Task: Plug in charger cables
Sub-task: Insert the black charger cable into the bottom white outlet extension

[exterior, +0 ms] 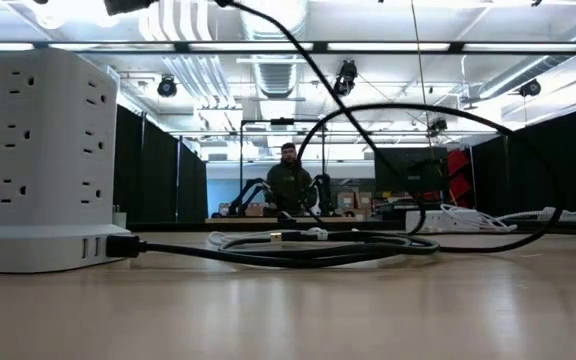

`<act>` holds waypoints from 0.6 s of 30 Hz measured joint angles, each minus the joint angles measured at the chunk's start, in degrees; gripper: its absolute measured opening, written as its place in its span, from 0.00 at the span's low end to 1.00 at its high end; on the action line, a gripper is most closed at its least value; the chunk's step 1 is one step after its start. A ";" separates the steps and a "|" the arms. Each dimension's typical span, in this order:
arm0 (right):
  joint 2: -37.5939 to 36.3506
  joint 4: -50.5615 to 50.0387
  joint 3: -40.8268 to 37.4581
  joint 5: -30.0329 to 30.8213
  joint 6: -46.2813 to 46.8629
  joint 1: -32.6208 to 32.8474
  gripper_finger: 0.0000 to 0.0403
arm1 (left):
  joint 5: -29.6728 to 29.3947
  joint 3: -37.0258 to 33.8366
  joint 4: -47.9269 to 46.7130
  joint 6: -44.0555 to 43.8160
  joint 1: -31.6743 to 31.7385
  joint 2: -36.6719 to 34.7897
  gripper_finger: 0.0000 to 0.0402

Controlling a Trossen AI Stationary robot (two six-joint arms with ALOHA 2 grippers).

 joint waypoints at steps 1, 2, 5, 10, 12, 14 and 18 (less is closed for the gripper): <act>-0.02 -0.46 0.00 0.01 0.02 0.00 0.02 | 0.15 0.01 0.01 0.00 -0.03 -0.02 0.00; -0.04 -1.12 0.00 0.01 0.11 0.00 0.02 | 0.32 0.00 0.01 0.00 -0.05 -0.10 0.00; -0.08 -3.50 -0.22 0.01 1.56 0.00 0.02 | 1.58 0.00 0.05 -0.04 -0.09 -0.40 0.00; -0.10 -6.46 -3.27 0.13 5.84 0.62 0.01 | 2.06 0.00 0.15 -0.40 -0.52 -0.42 0.00; -0.10 -5.64 -6.11 0.07 7.83 1.13 0.00 | 2.28 0.00 0.17 -0.80 -0.69 -0.44 0.00; -0.10 -2.89 -10.24 -0.04 10.42 1.45 0.00 | 2.73 0.00 0.21 -1.24 -0.75 -0.44 0.00; 0.12 7.95 -22.03 -0.03 14.93 1.73 0.00 | 3.12 0.00 0.25 -1.76 -0.92 -0.39 0.00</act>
